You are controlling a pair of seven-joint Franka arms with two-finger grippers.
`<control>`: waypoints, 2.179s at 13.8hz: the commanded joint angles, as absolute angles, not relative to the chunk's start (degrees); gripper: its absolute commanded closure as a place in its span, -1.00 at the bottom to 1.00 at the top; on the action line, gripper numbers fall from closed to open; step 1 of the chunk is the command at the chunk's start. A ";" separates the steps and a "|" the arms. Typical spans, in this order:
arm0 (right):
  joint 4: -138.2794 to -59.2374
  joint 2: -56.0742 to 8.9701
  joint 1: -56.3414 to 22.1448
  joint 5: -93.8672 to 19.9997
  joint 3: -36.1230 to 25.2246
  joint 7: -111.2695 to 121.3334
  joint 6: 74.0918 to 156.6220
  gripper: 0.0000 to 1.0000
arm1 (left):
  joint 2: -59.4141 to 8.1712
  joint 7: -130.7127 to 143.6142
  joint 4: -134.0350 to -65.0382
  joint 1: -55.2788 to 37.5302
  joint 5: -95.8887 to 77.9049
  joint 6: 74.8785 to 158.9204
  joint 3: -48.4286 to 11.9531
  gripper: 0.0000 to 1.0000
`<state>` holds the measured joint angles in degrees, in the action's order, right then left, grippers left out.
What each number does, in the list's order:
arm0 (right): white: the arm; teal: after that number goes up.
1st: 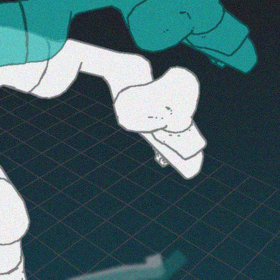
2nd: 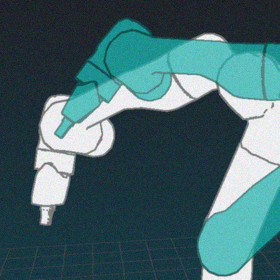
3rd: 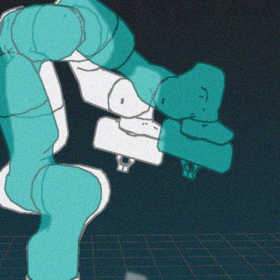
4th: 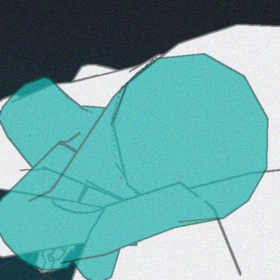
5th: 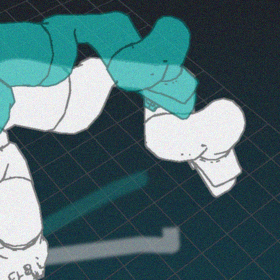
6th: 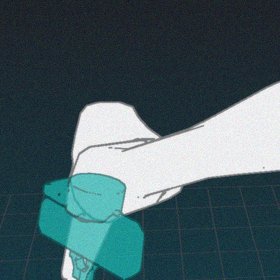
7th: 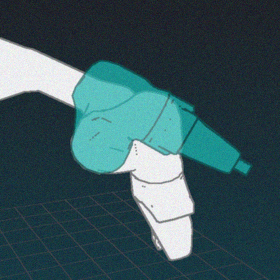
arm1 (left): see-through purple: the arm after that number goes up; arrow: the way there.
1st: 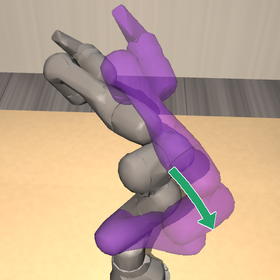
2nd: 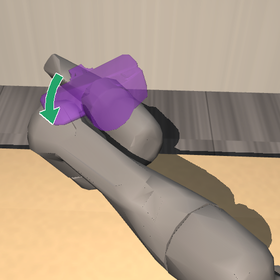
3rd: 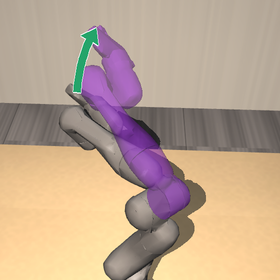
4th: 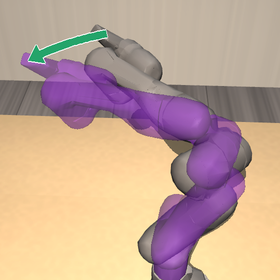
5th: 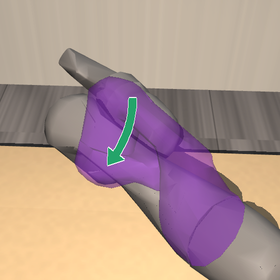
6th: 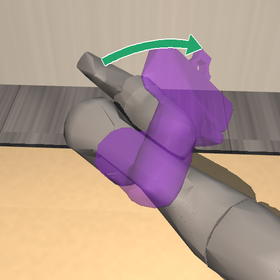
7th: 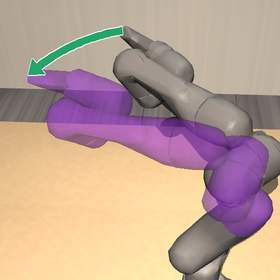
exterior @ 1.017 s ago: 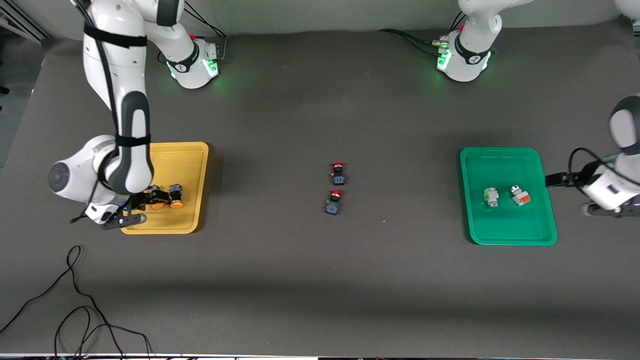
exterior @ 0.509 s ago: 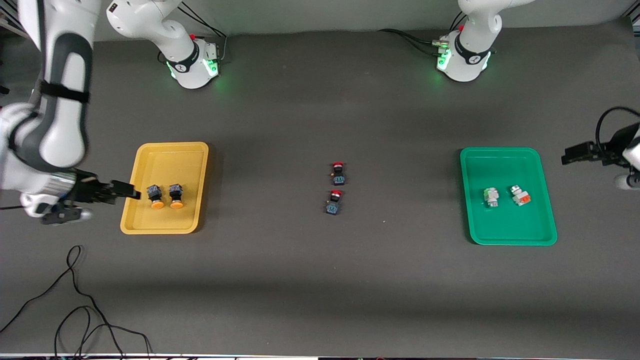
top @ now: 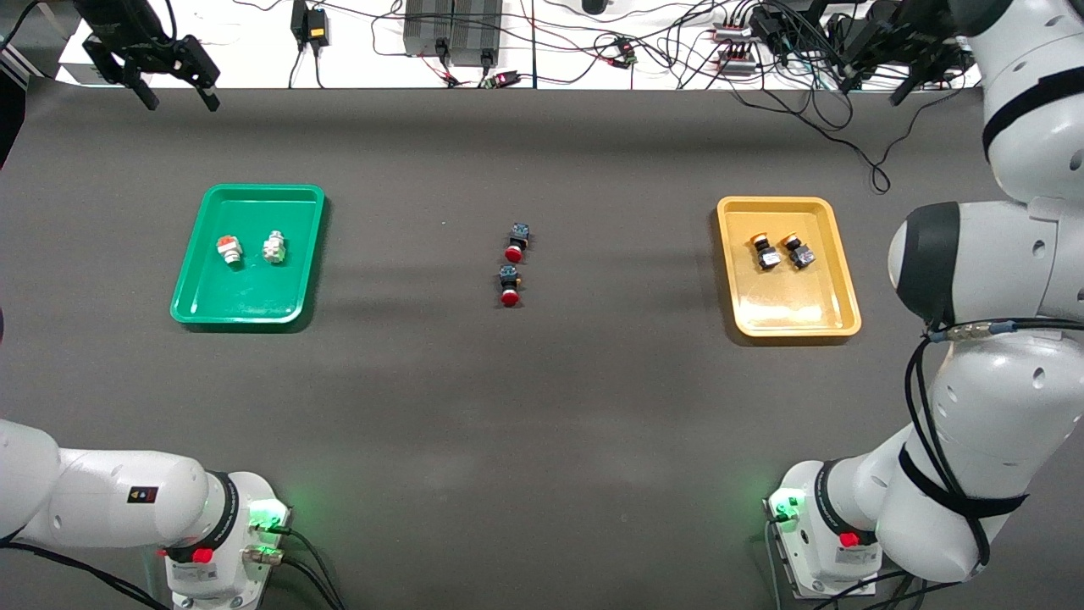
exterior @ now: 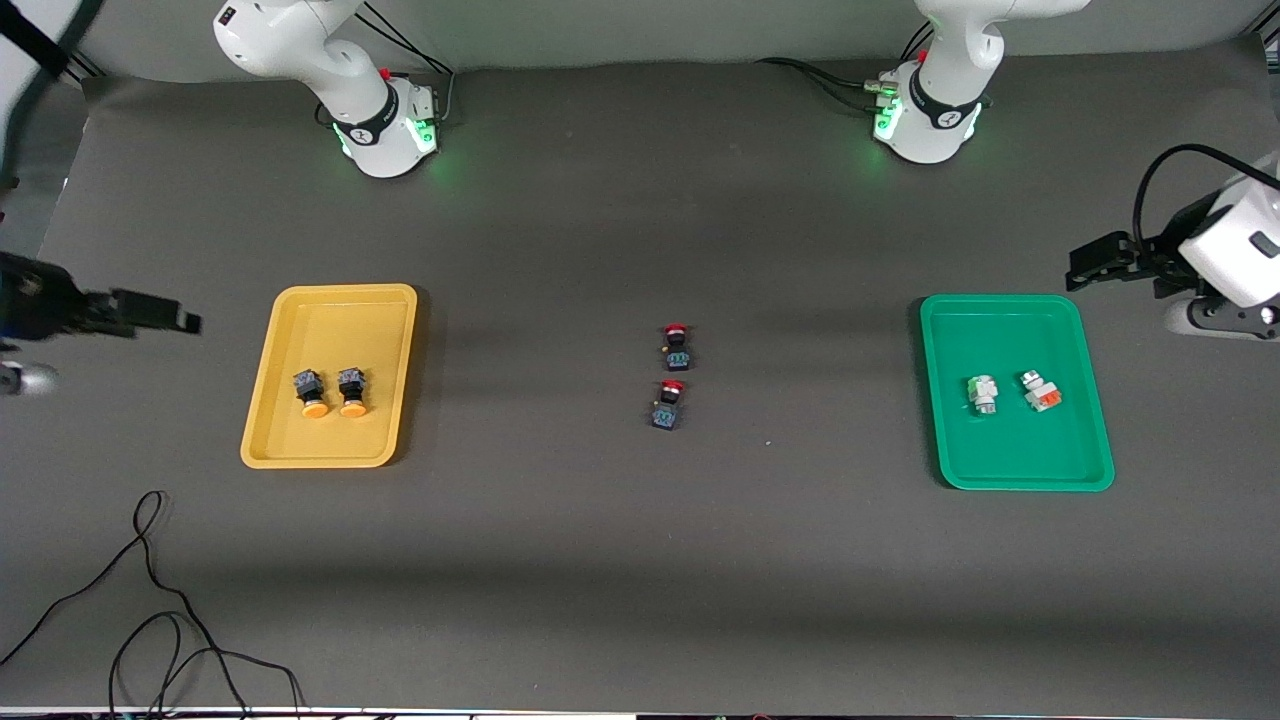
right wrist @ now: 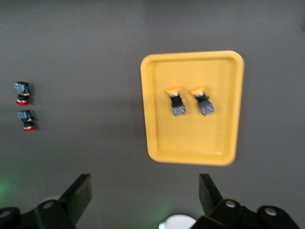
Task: Place green and yellow buttons in trays
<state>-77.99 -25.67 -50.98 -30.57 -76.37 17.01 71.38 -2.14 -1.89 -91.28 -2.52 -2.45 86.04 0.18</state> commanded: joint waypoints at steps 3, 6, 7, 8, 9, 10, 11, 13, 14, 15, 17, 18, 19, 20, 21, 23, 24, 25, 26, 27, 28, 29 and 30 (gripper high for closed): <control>-73.12 -26.37 -50.98 -23.82 -77.78 15.73 67.59 -0.99 | -1.24 -0.44 -89.20 -4.04 -2.64 83.41 1.58 -0.99; -73.13 -26.63 -51.06 -23.73 -77.78 15.73 67.59 -0.99 | 0.79 -1.14 -92.01 -4.13 -2.29 84.81 1.58 -0.99; -73.13 -26.89 -51.50 -23.64 -77.78 15.73 67.59 -0.99 | 0.97 -1.32 -92.11 -4.13 -2.20 84.99 1.58 -0.99; -73.39 -26.81 -51.76 -23.56 -77.78 15.65 67.59 -0.99 | 1.14 -1.32 -92.20 -4.13 -1.94 84.99 1.58 -0.99; -73.39 -26.81 -51.85 -23.55 -77.78 15.64 67.50 -0.99 | 1.23 -1.32 -92.20 -4.13 -1.93 84.99 1.58 -0.99; -73.39 -26.98 -51.86 -23.55 -77.78 15.64 66.98 -0.99 | 1.23 -1.32 -92.20 -4.13 -1.85 85.08 1.58 -0.99; -73.39 -26.98 -51.86 -23.55 -77.78 15.64 66.80 -0.99 | 1.23 -1.32 -92.11 -4.22 -1.76 85.17 1.58 -0.99; -73.39 -27.07 -51.94 -22.24 -77.70 15.73 65.40 -0.99 | 1.23 -1.32 -92.11 -4.22 -1.76 85.08 1.58 -0.99; -73.39 -27.07 -52.12 -22.06 -77.52 15.73 65.39 -0.99 | 1.23 -1.32 -92.02 -4.22 -1.76 84.90 1.58 -0.99; -73.30 -27.16 -51.68 -21.97 -77.08 15.73 65.39 -0.99 | 1.23 -1.41 -91.93 -4.22 -1.76 84.90 1.58 -0.99; -72.34 -26.29 -46.09 -19.36 -70.27 15.64 65.39 -0.99 | 1.32 -2.72 -92.02 -4.31 -0.10 84.55 1.41 -0.99; -70.68 -24.71 -42.14 -17.07 -64.40 15.56 65.30 -0.99 | 1.32 -3.42 -91.93 -4.22 0.09 84.64 1.32 -0.99; -69.88 -22.96 -38.01 -14.44 -58.68 14.43 65.22 -0.99 | 1.32 -4.30 -92.02 -4.22 0.26 84.46 1.32 -0.99; -69.87 -20.42 -33.27 -11.89 -51.23 11.54 65.21 -0.99 | 1.32 -4.48 -92.02 -4.22 0.52 84.46 1.32 -0.99; -70.05 -18.56 -28.79 -8.82 -43.84 8.99 65.21 -0.99 | 1.32 -4.48 -91.93 -4.22 0.53 84.46 1.32 -0.99; -70.31 -15.83 -19.12 -4.67 -29.51 4.77 65.21 -0.99 | 1.14 -4.48 -91.85 -4.31 0.53 84.29 1.32 -1.00; -70.57 -14.95 -15.07 -3.61 -24.05 2.92 65.21 -0.99 | 0.97 -4.48 -91.85 -4.31 0.61 84.29 1.14 -1.00; -71.27 -14.42 -11.72 -2.91 -19.73 2.29 65.30 -0.99 | 0.88 -4.57 -91.67 -4.31 0.62 84.29 1.06 -1.00; -71.63 -13.89 -9.43 -2.20 -16.99 2.11 65.39 -0.99 | 0.88 -4.66 -91.58 -4.31 0.79 84.29 1.05 -1.00; -72.59 -13.10 -8.27 -1.50 -15.40 2.11 65.91 -0.99 | 0.97 -4.75 -91.67 -4.31 0.97 84.29 1.05 -1.00; -73.21 -12.57 -7.65 -1.41 -14.68 2.11 66.27 -0.99 | 0.97 -4.83 -91.67 -4.31 0.97 84.29 1.05 -1.00; -73.47 -12.48 -7.56 -1.41 -14.68 2.11 66.44 -0.99 | 0.97 -4.92 -91.67 -4.31 0.97 84.29 1.05 -1.00; -73.48 -12.39 -7.56 -1.41 -14.59 2.11 66.45 -0.99 | 0.97 -4.92 -91.67 -4.31 0.97 84.29 1.05 -1.00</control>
